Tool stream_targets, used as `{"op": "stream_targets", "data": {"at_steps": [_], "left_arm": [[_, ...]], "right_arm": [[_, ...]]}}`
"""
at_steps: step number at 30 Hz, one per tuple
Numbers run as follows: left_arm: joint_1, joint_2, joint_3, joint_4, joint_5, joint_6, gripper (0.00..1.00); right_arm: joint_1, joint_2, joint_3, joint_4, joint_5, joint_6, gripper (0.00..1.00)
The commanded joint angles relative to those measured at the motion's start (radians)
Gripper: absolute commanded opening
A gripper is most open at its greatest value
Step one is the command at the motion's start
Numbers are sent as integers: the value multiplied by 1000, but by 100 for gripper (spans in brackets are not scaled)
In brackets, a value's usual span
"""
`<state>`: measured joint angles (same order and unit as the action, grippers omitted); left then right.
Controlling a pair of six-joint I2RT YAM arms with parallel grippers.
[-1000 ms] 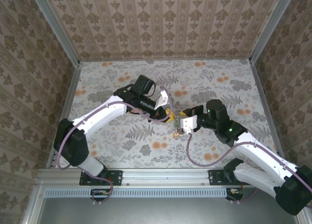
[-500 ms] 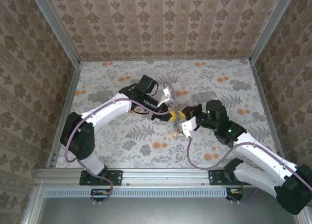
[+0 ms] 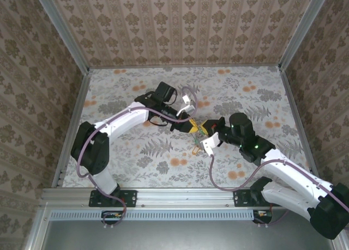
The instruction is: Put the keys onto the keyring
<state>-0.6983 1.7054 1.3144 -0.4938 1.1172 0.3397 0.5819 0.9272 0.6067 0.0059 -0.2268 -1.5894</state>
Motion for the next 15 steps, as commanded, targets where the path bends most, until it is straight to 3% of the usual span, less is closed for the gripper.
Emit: {"op": "stream_targets", "data": {"at_steps": [1,15], "left_arm": [[12,6,21,-31,38,-11,0],[34,-7,6,-53,36,0,0]], "right_arm": [[13,-21,-17,90,33,-66,0],[21,-30,-19,130,69,-129,0]]}}
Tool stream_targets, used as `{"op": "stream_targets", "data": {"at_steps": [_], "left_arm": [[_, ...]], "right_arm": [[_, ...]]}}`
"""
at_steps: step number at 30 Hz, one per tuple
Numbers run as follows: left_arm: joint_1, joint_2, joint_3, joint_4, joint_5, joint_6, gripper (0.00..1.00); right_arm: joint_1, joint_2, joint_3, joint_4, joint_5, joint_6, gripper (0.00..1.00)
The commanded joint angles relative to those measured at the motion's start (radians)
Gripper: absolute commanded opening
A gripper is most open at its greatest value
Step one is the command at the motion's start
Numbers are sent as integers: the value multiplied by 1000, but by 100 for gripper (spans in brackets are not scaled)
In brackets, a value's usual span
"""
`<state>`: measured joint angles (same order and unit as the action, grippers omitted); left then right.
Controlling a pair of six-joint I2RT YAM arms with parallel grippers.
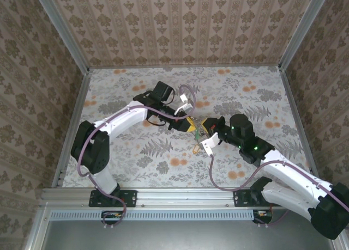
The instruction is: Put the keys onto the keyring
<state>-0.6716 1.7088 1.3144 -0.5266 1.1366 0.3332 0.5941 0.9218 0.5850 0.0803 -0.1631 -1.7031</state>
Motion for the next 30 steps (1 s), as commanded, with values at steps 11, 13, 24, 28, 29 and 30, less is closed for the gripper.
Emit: {"op": "stream_targets", "data": {"at_steps": [11,13,24,28,29,30], "left_arm": [[17,-7,17,-6,-12,-28,0],[17,-4,20,-4,-12,-33,0],[16,27,45,-35,7,-54,0],[12,32,45,-39,18,-58,0],[12,34,45,-39,19,-57,0],[11,34,46,-42,20,-56,0]], "right_arm": [[34,-26,24,26,-11,-19,0],[42,-24,29,21,-9,-22,0],[72,-20,40,29,11,-65,0],[82,-14,48,24,20,-77,0],[83,-14,51,23,22,-78,0],[85,-11,54,24,22,-76,0]]}}
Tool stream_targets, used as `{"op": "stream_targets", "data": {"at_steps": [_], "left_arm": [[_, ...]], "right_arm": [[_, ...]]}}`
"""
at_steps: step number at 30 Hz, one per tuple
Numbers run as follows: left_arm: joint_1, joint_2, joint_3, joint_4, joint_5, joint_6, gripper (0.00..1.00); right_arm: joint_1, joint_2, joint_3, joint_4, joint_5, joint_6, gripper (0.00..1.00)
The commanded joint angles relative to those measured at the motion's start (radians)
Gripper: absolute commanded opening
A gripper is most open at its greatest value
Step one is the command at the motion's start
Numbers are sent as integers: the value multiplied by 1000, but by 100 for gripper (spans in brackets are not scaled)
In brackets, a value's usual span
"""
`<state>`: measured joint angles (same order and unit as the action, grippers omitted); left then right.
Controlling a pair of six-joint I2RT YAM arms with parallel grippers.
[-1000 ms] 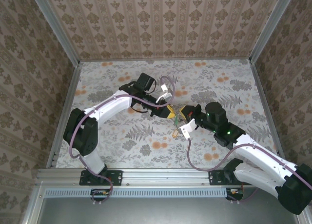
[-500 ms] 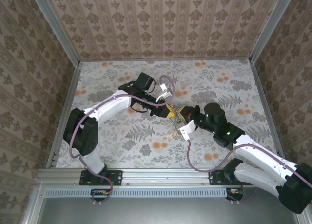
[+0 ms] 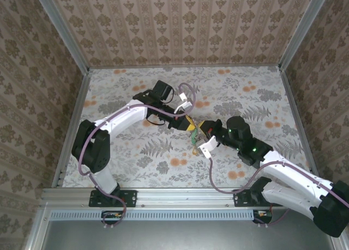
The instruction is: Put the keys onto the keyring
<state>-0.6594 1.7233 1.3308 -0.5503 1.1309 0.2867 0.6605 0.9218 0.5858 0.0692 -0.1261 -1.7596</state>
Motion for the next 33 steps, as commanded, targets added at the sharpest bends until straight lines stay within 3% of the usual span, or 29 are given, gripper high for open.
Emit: {"op": "stream_targets", "data": {"at_steps": [1,11,21,33], "left_arm": [[-3,21,30,-20,26,-5,0],[-2,14,27,-97,40,58,0],[-21,-7,11,-35,73,12,0],[-21,-1,16,-104,56,39,0]], "right_arm": [[18,-9,57,37,-15,-13,0],[19,-5,72,23,2,12,0],[22,14,95,8,5,21,0],[24,10,100,22,11,29,0]]}}
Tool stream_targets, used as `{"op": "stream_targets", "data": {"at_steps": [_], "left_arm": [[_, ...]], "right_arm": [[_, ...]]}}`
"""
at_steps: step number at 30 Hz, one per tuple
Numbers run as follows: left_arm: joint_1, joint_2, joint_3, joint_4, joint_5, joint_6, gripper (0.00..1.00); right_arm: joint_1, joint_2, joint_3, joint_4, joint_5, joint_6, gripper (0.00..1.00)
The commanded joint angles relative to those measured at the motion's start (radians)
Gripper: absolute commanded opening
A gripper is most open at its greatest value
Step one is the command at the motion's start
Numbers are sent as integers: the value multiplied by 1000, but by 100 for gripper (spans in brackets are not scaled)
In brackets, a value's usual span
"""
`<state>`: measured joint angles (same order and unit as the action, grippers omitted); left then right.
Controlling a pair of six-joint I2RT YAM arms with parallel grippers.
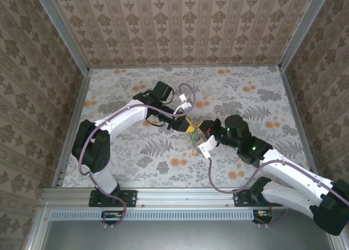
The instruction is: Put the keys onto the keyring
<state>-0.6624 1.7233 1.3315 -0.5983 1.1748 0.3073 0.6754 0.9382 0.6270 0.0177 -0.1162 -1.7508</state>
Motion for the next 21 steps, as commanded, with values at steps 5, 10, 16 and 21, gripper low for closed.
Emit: {"op": "stream_targets", "data": {"at_steps": [5,10,16,21], "left_arm": [[-17,1,17,-102,-14,43,0],[-13,4,24,-143,-73,63,0],[-3,-11,12,-101,-108,25,0],[13,-61,-30,-6,-62,25,0]], "right_arm": [[10,-5,65,72,-4,22,0],[10,-5,69,75,-13,26,0],[12,-7,77,66,-25,28,0],[13,-5,90,16,-20,47,0]]}}
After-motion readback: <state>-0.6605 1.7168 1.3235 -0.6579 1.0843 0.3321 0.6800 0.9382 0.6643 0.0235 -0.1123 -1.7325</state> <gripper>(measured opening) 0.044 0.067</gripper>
